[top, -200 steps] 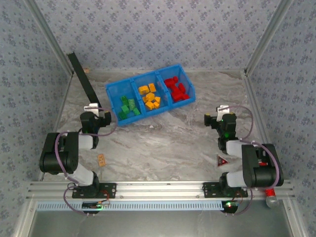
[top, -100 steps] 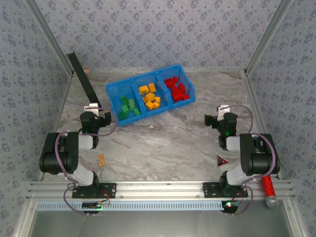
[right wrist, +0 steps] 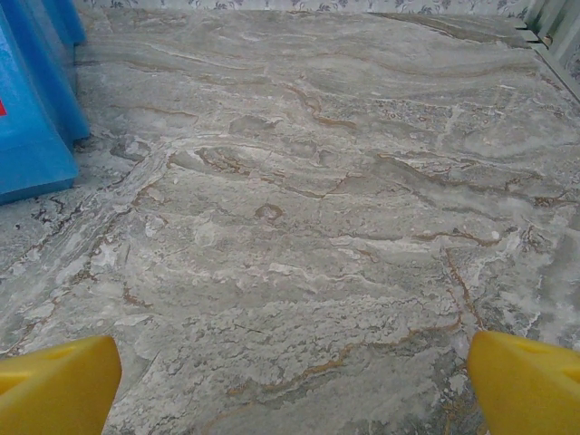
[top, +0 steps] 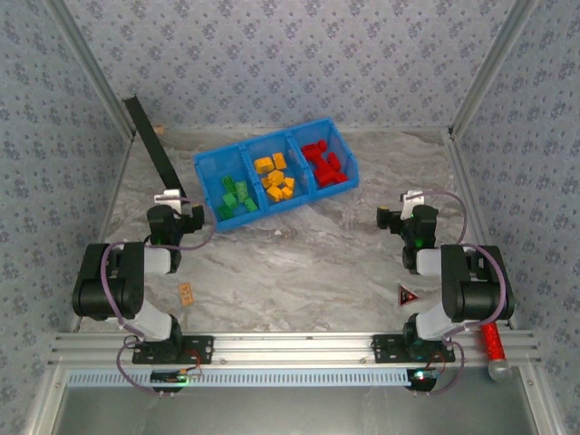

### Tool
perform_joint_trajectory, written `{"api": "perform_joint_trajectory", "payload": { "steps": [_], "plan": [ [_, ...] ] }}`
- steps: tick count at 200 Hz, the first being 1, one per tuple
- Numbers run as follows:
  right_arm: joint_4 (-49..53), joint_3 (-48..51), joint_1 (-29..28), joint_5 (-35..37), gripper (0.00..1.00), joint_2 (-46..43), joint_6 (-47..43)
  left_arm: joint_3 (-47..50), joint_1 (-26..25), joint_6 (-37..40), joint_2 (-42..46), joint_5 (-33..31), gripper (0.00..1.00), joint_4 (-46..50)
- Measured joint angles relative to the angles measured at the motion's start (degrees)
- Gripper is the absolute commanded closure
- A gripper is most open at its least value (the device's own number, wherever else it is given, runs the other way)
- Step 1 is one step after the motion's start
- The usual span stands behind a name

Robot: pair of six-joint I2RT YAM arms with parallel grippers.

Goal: Sort the legos into containers by color
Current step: Reset both arms

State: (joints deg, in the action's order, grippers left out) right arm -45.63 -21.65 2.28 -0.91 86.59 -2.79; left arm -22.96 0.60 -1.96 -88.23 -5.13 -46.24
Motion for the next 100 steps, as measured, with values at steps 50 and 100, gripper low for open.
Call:
{"api": "perform_joint_trajectory", "payload": {
  "steps": [50,100],
  "plan": [
    [0.02,0.0,0.0,0.0,0.0,0.0,0.0,0.0,0.0,0.0,0.0,0.0,0.0,0.0],
    [0.42,-0.37,0.0,0.0,0.0,0.24,0.0,0.0,0.0,0.0,0.0,-0.02,0.0,0.0]
  ]
}}
